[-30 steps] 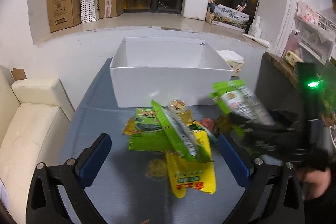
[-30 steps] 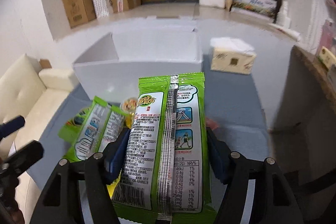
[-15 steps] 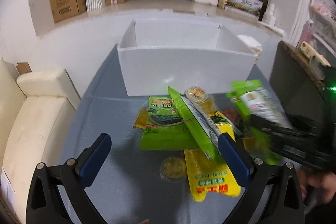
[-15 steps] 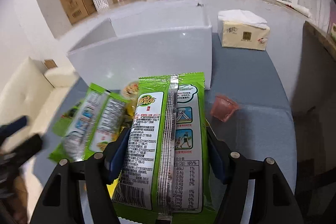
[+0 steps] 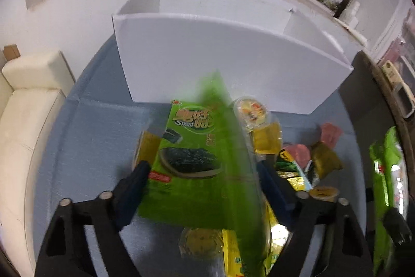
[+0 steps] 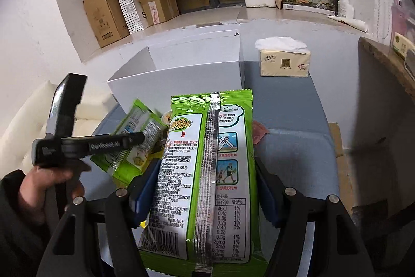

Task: Organize snacks
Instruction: 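Grasp the long green stick packets with the left gripper while the right gripper holds green packets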

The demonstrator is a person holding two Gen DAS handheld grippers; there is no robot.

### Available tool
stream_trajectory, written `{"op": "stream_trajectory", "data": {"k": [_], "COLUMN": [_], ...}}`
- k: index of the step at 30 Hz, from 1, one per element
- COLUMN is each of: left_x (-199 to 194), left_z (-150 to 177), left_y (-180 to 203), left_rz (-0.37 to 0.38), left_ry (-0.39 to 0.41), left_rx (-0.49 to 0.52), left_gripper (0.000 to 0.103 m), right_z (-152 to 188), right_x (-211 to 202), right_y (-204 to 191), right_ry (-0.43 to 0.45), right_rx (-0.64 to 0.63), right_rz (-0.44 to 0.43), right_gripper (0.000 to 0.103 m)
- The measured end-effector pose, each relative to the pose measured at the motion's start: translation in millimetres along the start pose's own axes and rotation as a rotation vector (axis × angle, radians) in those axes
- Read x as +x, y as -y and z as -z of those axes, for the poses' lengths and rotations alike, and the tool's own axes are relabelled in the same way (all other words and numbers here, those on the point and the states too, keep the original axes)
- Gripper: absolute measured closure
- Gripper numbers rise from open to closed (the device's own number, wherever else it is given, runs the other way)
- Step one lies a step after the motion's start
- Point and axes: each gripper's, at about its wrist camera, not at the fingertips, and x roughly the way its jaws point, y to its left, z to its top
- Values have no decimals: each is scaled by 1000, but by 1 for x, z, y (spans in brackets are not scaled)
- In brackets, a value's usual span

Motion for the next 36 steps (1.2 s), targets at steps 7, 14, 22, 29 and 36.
{"op": "stream_trajectory", "data": {"k": [7, 14, 22, 29, 36], "left_x": [-21, -20, -41, -18, -18], "left_z": [8, 2, 7, 2, -5], "left_y": [4, -17, -10, -22, -33], "left_rz": [51, 99, 129, 82, 39], "left_ry": [14, 17, 45, 44, 79], "left_rx": [59, 41, 77, 34, 21], "left_gripper": [75, 76, 82, 62, 18], "right_z": [-1, 0, -2, 2, 3], "right_x": [2, 3, 0, 8, 17], "right_y": [-11, -23, -26, -30, -30], "right_ry": [11, 10, 17, -8, -26], "right_rx": [-6, -34, -41, -60, -51], "right_rz": [-31, -34, -34, -40, -41], "right_gripper": [30, 30, 30, 30, 30]}}
